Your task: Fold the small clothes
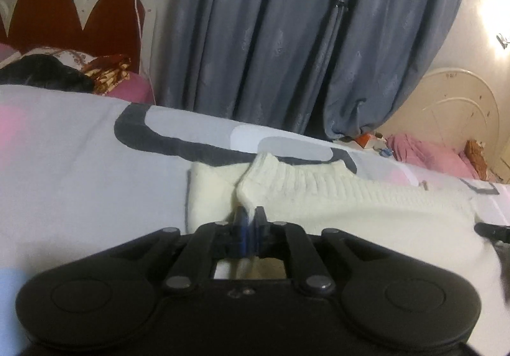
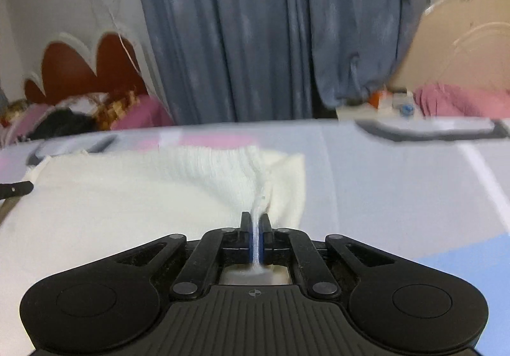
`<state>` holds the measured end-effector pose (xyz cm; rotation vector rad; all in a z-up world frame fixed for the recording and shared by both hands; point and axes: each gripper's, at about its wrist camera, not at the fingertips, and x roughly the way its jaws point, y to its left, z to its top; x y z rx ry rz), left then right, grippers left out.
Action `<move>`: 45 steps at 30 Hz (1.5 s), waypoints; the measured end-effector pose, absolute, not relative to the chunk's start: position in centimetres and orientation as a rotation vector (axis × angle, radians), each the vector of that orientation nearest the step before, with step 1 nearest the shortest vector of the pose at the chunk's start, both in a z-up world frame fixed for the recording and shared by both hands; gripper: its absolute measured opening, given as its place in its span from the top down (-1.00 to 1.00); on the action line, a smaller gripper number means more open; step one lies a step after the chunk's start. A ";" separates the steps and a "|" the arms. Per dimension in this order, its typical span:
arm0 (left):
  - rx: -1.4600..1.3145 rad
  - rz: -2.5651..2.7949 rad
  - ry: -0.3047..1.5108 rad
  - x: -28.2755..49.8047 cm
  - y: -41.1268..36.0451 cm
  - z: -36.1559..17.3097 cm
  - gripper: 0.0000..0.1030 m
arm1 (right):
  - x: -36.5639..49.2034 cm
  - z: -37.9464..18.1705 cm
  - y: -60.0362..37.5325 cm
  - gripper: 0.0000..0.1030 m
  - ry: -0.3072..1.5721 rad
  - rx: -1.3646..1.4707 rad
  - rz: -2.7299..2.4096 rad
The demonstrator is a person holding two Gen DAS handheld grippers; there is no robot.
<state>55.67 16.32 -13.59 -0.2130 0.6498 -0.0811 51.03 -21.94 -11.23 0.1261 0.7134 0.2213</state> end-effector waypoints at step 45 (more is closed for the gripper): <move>0.011 -0.164 0.546 44.4 6.5 -12.0 -0.21 | 43.4 -8.2 -16.3 0.03 0.655 -0.043 0.298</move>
